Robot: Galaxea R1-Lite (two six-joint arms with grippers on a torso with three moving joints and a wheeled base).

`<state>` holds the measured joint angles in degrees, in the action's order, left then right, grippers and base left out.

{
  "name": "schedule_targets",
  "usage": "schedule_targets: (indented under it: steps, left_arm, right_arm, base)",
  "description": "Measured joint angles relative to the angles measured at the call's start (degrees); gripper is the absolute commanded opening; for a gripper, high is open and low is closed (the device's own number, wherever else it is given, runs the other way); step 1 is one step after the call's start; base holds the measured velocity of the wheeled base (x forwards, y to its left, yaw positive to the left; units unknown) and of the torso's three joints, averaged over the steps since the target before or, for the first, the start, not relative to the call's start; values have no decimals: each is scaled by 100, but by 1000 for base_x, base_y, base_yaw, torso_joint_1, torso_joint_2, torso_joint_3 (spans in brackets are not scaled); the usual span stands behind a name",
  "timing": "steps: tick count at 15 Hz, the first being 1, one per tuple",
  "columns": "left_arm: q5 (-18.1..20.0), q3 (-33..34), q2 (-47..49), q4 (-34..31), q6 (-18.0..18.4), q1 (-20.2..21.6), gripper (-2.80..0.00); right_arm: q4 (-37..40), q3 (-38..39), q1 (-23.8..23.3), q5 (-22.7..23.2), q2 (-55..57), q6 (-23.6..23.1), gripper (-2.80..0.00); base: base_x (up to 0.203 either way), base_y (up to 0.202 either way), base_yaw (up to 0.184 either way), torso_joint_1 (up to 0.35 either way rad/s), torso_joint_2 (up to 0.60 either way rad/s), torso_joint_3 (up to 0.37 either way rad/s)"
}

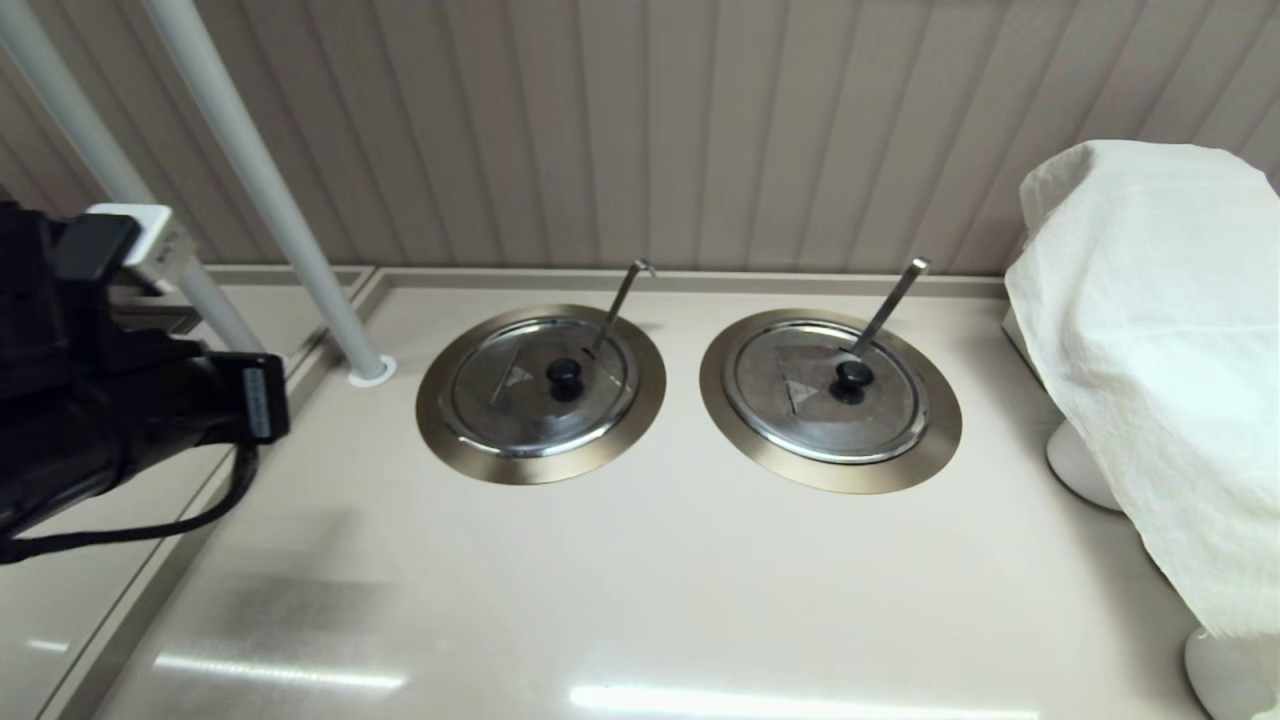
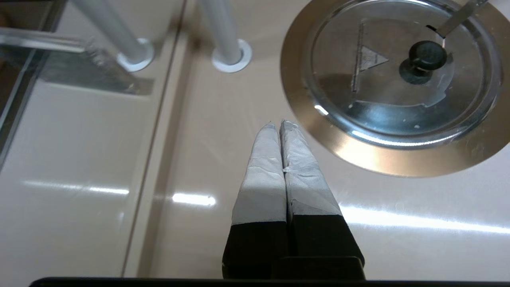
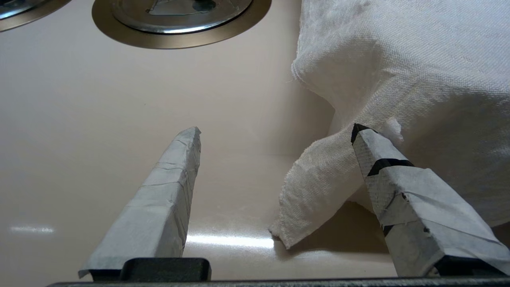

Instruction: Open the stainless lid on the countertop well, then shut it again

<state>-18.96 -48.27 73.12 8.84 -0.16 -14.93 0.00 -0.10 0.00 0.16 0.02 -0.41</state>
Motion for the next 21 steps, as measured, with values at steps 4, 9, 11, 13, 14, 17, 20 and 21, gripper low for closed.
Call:
schedule_targets:
  steps: [4,9,11,13,14,17,20,21]
  left_arm:
    - [-692,340,-2131,-1454,9,106,-280]
    - [-936,838,-4493,-2667,376,1229,-280]
    - [-64,1295,-5310,-2708,471,1367,-280]
    - [855,1879,-6026,-2744,595,1436,-280]
    - [1101,2149,-6350,-2741,676,1453,-280]
    - [1254,2999,-7024,-2354,736,1475,-280]
    - [1603,4222,-7254,-1353,751,1480,-280]
    - [1731,4533,-7287,-1125,628,1480,-280]
  right_arm:
    - [0,0,0,2,0,1,0]
    - [0,0,0,0,0,0,0]
    - [0,0,0,0,0,0,0]
    - [0,0,0,-2,0,0,0]
    - [0,0,0,-1,0,1,0]
    - [0,0,0,1,0,-3,0]
    - [0,0,0,0,0,0,0]
    - [0,0,0,-1,0,0,0]
  base:
    - [0,0,0,0,0,0]
    - [0,0,0,0,0,0]
    - [0,0,0,0,0,0]
    - [0,0,0,0,0,0]
    - [0,0,0,0,0,0]
    - [0,0,0,0,0,0]
    - [0,0,0,0,0,0]
    - [0,0,0,0,0,0]
